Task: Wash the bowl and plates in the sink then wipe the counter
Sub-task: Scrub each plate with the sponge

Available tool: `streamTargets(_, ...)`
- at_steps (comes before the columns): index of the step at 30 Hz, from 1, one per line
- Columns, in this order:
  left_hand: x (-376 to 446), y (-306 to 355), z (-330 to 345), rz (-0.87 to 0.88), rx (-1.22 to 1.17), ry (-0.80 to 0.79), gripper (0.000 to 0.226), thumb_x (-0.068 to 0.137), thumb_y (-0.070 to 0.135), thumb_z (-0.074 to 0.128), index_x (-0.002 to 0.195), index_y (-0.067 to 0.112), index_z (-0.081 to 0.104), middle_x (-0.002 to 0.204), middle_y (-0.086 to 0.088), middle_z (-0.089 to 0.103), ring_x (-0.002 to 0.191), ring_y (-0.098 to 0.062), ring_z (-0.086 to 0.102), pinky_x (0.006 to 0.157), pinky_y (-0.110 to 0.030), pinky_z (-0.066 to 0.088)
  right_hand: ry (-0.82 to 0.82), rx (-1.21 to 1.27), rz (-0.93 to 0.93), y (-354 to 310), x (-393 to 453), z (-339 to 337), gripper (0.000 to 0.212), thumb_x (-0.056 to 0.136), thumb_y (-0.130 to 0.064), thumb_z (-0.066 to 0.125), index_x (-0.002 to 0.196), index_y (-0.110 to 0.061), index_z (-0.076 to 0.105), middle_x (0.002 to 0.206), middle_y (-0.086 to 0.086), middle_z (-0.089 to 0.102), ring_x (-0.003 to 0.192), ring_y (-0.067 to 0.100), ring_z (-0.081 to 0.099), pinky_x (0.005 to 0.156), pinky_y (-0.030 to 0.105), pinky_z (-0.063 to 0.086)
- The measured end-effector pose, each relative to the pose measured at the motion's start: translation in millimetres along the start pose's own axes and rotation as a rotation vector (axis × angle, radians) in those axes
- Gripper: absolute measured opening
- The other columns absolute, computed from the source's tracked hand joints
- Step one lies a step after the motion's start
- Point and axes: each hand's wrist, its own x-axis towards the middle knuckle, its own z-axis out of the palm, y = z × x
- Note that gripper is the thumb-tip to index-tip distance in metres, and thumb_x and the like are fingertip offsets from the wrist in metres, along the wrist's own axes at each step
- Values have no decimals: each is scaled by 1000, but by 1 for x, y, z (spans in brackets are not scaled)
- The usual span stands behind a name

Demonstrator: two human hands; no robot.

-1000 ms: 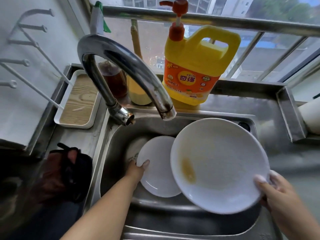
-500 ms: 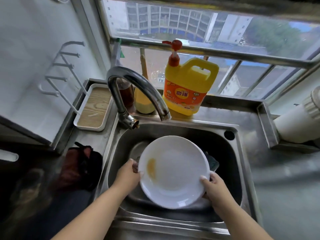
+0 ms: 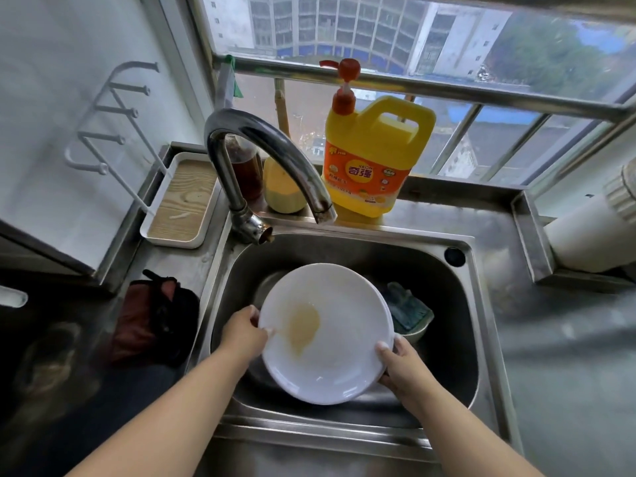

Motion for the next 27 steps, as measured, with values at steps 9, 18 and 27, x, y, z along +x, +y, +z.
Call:
streamTargets(9, 34, -13, 10, -74, 74, -61, 18, 82, 9, 67, 76, 5, 51, 86, -15, 63, 86, -31, 60, 77, -35, 49, 12, 11, 52, 19, 39, 8, 15, 96, -8, 50, 108, -11, 58, 99, 7, 68, 91, 25, 65, 81, 44, 55)
streamTargets(18, 54, -22, 19, -149, 15, -47, 11, 86, 4, 61, 82, 4, 51, 86, -11, 60, 83, -27, 56, 77, -35, 47, 58, -15, 109, 42, 67, 15, 14, 97, -17, 51, 102, -20, 64, 109, 7, 70, 106, 28, 63, 99, 49, 46)
streamTargets(27, 50, -12, 22, -187, -97, -62, 64, 93, 4, 53, 149, 12, 24, 148, -10, 38, 134, -31, 38, 109, -42, 34, 131, -304, 147, 32, 69, 15, 30, 94, -6, 50, 124, -4, 56, 115, 13, 65, 97, 22, 59, 74, 27, 47)
